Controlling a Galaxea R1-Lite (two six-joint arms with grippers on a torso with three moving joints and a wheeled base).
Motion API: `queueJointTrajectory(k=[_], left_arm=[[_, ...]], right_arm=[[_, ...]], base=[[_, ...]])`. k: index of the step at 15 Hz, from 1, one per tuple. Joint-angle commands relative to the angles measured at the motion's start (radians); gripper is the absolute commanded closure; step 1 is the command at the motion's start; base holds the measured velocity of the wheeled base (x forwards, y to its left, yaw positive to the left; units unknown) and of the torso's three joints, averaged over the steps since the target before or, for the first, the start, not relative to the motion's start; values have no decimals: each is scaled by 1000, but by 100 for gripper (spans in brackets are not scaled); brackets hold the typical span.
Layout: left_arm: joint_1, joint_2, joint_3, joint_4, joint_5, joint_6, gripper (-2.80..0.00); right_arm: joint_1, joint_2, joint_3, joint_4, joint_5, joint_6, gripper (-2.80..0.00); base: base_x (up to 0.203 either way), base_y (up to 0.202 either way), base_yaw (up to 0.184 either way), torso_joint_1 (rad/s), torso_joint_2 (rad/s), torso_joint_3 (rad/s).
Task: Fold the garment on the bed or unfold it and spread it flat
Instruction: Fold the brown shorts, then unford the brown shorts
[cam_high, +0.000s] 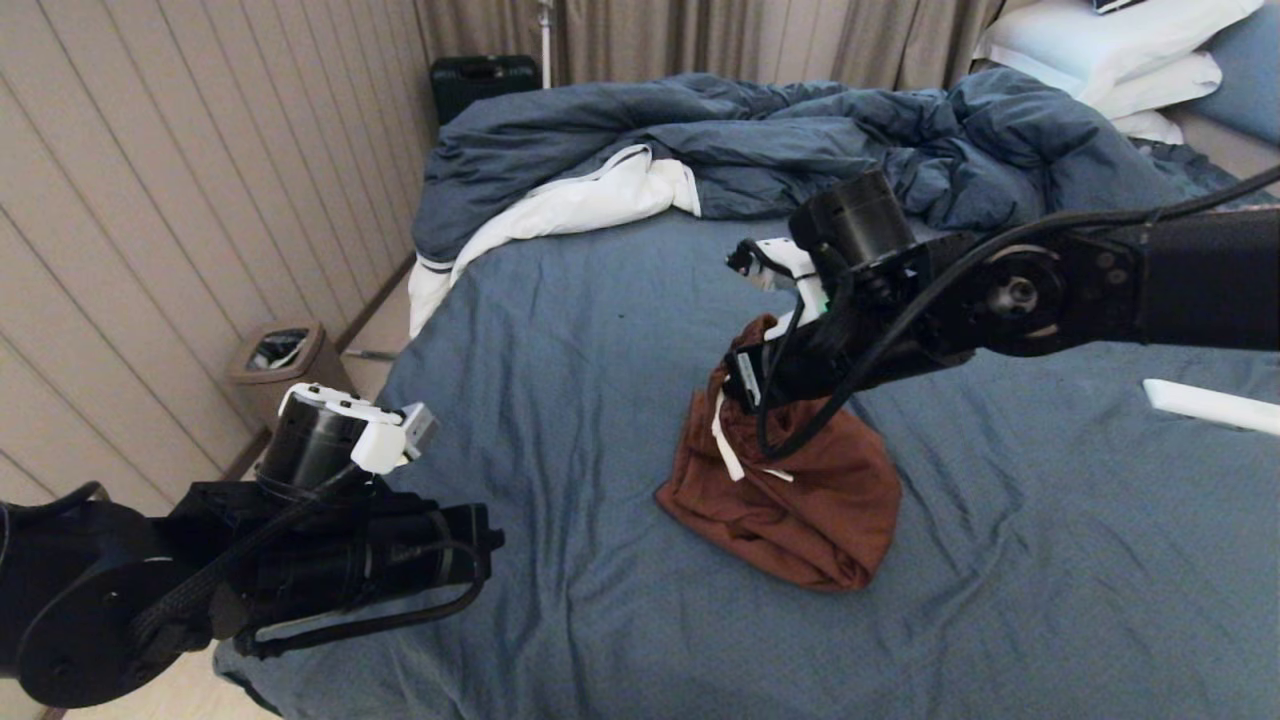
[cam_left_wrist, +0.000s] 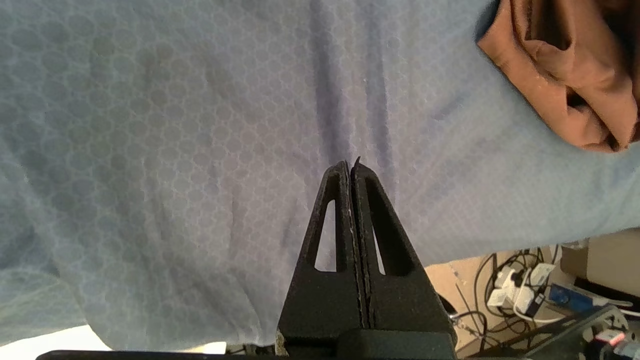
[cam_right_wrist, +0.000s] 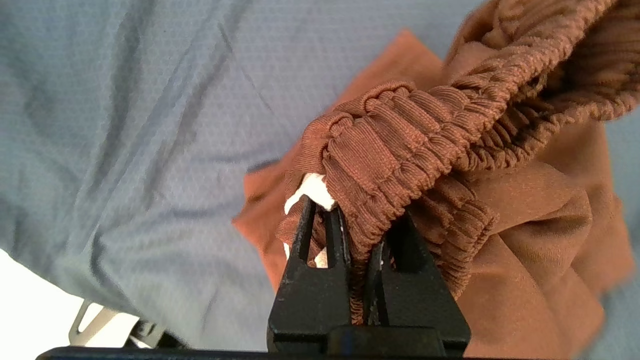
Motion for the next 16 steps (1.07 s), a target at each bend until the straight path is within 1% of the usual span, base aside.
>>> queueJointTrajectory(k=[1,2,6,10,11,13,14,16], left_arm=[[0,19,3,-6,1,-3,0],[0,20,3,-6,0,-3,0],[0,27,3,-6,-1,-3,0],[0,28,3,-6,-2,-3,0],[0,29,3,-6,-2,-3,0],[-1,33,3,-6,-2,-3,0],[-1,33,3,-6,-2,-3,0],[-1,22,3,-6,2,-3,0]], right_arm=[[22,57,-29,6,0,-5,0],[29,59,-22,5,-2,-7,-280],[30,53,-16,5,-2,-36,-280],[19,6,-22,6,-5,-30,-280],[13,-25,-11,7,-13,-27,-280],[-14,-86,60,6,-33,-25,-280],[-27,-117,109,4,-38,-22,0],[-35,-194,193,1,-39,-12,0]], base=[[0,0,0,0,0,0],[0,0,0,0,0,0],[0,0,0,0,0,0],[0,0,0,0,0,0],[0,0,0,0,0,0],[0,0,0,0,0,0],[0,0,0,0,0,0],[0,0,0,0,0,0]])
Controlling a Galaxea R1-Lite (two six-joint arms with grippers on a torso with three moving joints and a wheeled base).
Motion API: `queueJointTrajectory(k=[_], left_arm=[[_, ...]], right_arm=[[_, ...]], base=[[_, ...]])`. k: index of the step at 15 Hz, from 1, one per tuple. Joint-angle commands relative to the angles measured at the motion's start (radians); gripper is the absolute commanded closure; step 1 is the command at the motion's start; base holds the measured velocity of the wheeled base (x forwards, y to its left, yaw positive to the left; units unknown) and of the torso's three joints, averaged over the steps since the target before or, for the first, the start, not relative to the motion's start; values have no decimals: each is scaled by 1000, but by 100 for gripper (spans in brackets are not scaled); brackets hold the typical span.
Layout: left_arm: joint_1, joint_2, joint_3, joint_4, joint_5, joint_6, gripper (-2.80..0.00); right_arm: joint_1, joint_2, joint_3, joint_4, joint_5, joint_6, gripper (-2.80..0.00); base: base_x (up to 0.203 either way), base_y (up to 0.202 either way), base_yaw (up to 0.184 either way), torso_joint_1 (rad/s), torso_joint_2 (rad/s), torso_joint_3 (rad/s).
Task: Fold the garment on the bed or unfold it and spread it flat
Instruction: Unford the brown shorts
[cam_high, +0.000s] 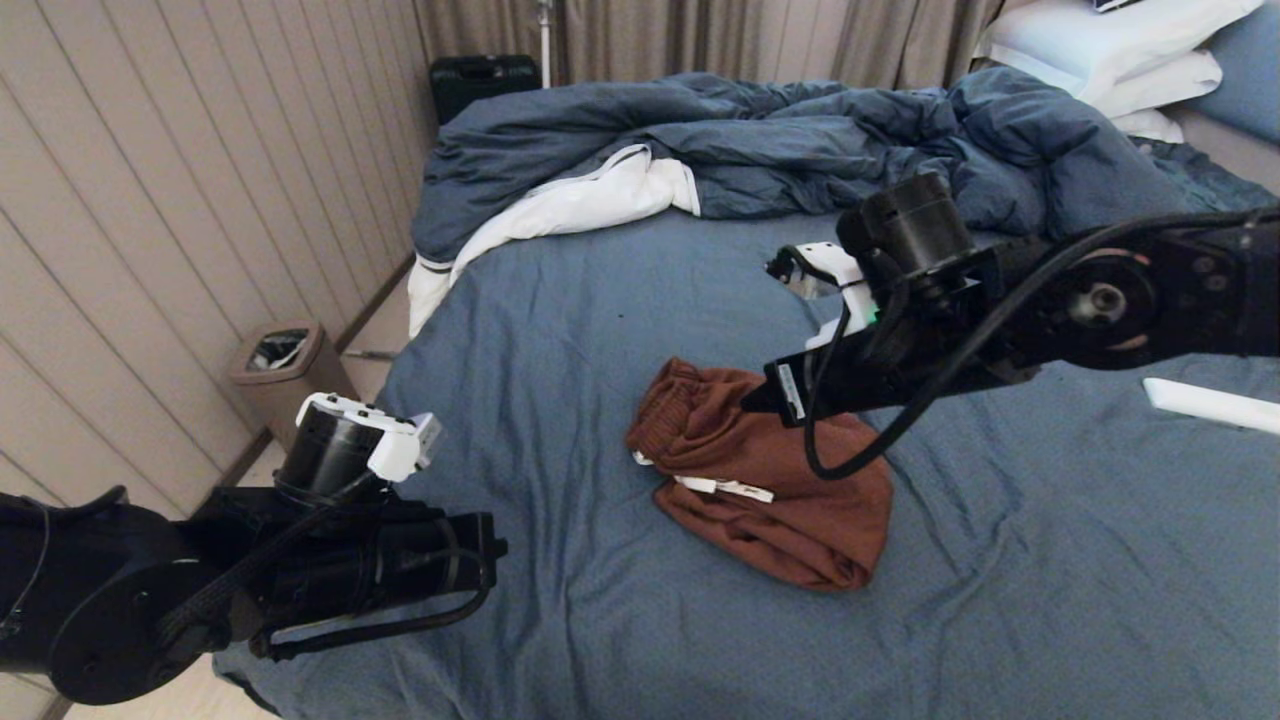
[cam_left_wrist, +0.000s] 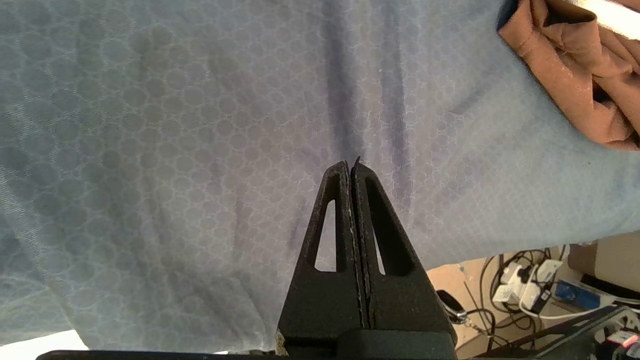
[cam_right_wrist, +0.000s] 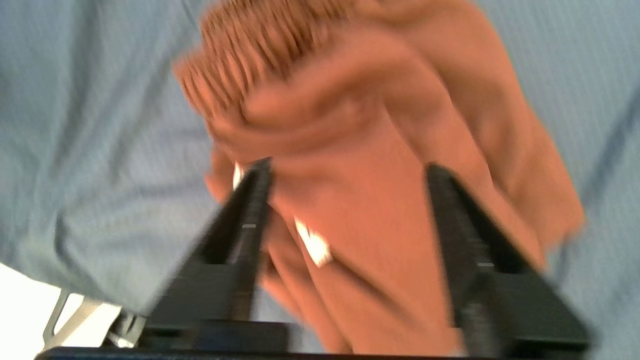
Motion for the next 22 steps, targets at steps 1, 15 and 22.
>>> queueJointTrajectory(k=[1,15,22], left_arm=[[0,-28,0,-2,4,-2,0],[75,-1156,-32,856,485,161,0],[433,-1405,167,1038,449,215,0]], right_arm=[[-10,-120,80,1,-3,4,0],[-292,-1254,711,279,-23,0,0],[-321,-1530,1022,425,-126,211,0]], base=[[0,0,0,0,0,0],[0,0,0,0,0,0],[0,0,0,0,0,0]])
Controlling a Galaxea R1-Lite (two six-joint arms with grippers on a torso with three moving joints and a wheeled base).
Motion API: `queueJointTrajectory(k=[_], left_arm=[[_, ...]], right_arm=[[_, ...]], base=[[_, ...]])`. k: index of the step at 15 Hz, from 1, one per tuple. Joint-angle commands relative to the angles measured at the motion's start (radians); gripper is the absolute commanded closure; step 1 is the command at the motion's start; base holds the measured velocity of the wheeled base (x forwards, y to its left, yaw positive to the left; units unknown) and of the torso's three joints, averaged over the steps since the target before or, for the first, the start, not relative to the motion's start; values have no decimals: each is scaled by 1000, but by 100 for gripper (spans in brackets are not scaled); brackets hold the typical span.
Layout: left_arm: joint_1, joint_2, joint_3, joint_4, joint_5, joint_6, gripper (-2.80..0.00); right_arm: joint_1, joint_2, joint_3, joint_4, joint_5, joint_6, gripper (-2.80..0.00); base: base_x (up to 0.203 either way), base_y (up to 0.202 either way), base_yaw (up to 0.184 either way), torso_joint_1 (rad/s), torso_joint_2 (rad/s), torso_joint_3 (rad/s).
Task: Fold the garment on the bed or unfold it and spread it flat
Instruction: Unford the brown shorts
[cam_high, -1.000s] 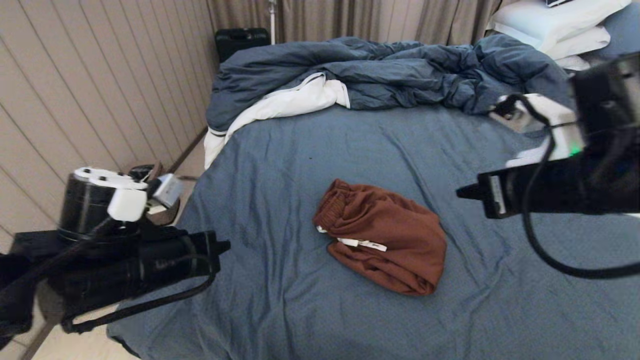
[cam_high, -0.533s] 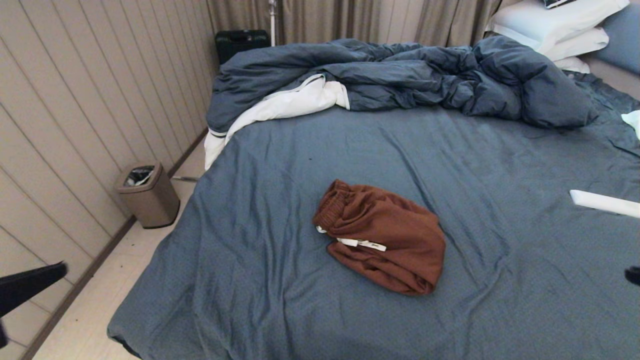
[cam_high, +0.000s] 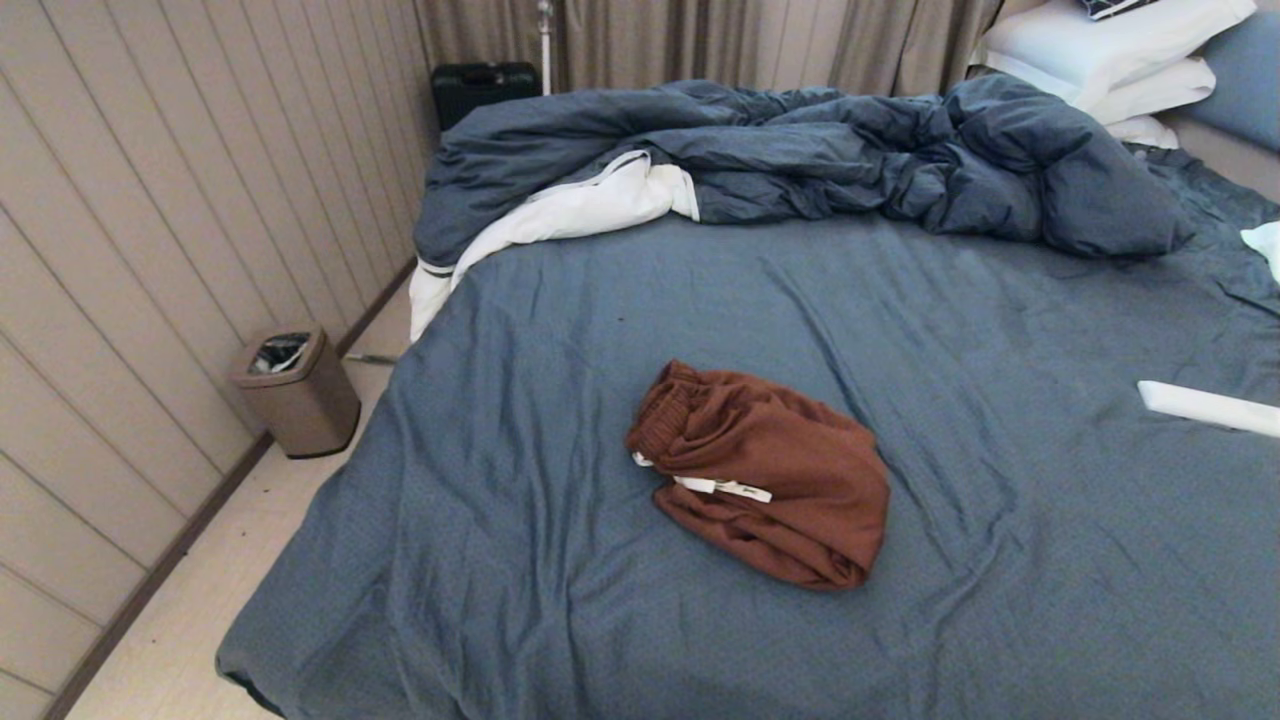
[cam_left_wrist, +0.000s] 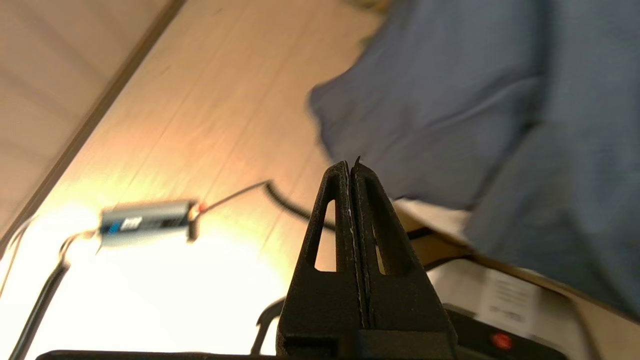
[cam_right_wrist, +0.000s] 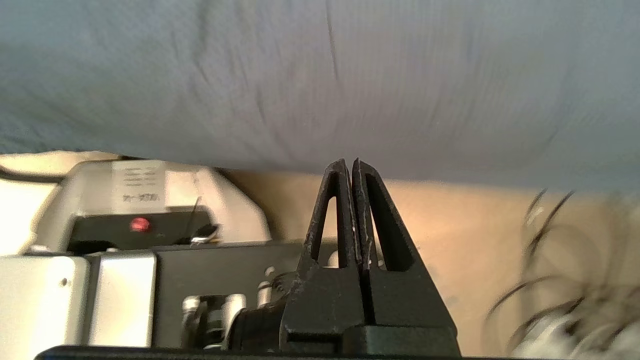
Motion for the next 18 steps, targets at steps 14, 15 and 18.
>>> queueJointTrajectory(k=[14,15,18], left_arm=[[174,-325,316,-249,-361,254,0],[174,-325,327,-268,-359,254,0],[174,-323,462,-682,-352,290,0]], right_arm=[[-181,-318,392,-571,98,-284,0],[-180,-318,418,-622,121,-268,0],[-180,-318,455,-702,137,-246,0]], base=[[0,0,0,0,0,0],[0,0,0,0,0,0],[0,0,0,0,0,0]])
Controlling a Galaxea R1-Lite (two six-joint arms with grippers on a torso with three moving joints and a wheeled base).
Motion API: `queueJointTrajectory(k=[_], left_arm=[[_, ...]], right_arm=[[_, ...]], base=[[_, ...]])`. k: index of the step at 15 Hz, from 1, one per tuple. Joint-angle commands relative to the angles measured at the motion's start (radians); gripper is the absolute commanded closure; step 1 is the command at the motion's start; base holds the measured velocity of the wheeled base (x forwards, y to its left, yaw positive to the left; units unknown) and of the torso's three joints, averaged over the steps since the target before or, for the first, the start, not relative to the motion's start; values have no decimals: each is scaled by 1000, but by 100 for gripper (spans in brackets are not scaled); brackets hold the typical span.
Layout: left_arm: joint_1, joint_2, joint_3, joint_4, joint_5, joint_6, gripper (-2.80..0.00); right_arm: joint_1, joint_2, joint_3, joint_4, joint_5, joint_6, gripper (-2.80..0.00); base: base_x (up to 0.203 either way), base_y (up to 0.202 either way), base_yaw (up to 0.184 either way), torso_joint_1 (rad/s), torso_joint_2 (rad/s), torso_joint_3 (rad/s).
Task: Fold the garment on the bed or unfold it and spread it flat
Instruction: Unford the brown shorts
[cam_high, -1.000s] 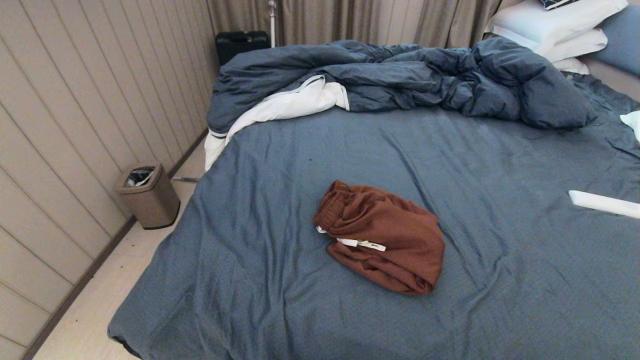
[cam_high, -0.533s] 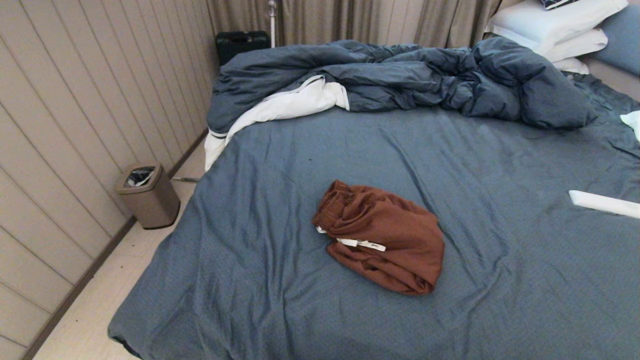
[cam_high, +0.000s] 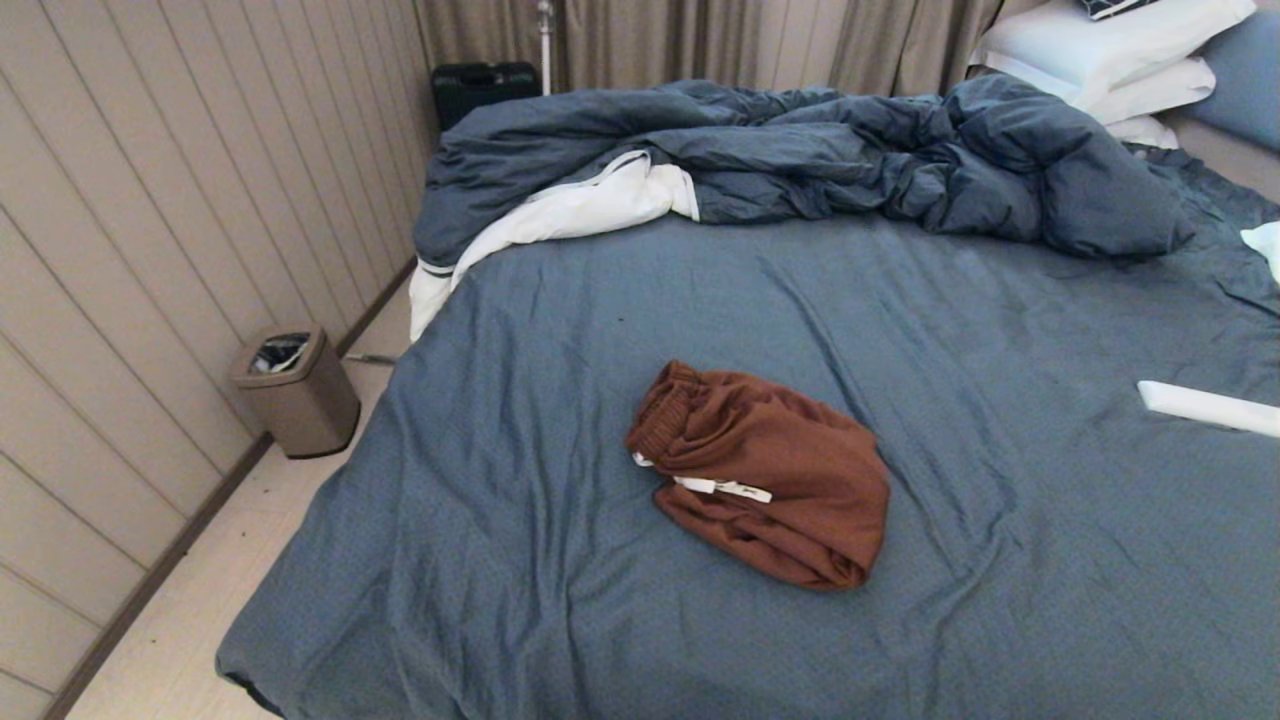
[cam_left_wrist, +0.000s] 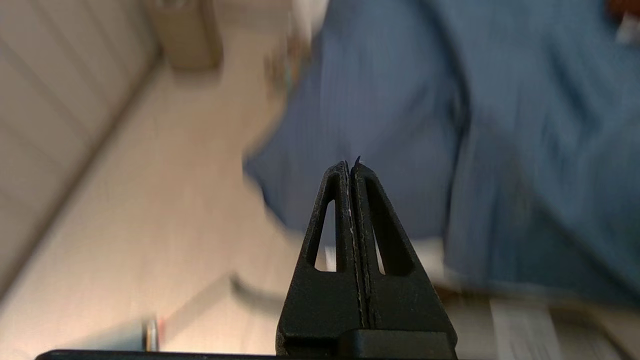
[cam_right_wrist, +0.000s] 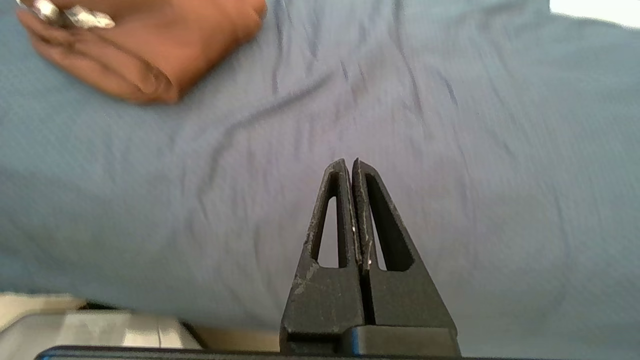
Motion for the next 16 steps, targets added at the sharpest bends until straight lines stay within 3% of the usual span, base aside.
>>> queueJointTrajectory(k=[1,2,3,6,16], left_arm=[[1,2,69,-288,-7,37,0],[1,2,94,-315,-14,68,0],[1,2,112,-273,-19,85,0],[-4,3,112,-240,-20,14,0],[-4,3,112,-241,-21,2,0]], right_arm=[[0,-2,59,-78,20,-12,0],[0,-2,75,-109,35,-26,0],[1,-2,75,-98,41,-33,0],[-1,0,75,-98,38,-28,0],[-1,0,75,-98,31,5,0]], base=[[0,0,0,0,0,0],[0,0,0,0,0,0],[0,0,0,0,0,0],[0,0,0,0,0,0],[0,0,0,0,0,0]])
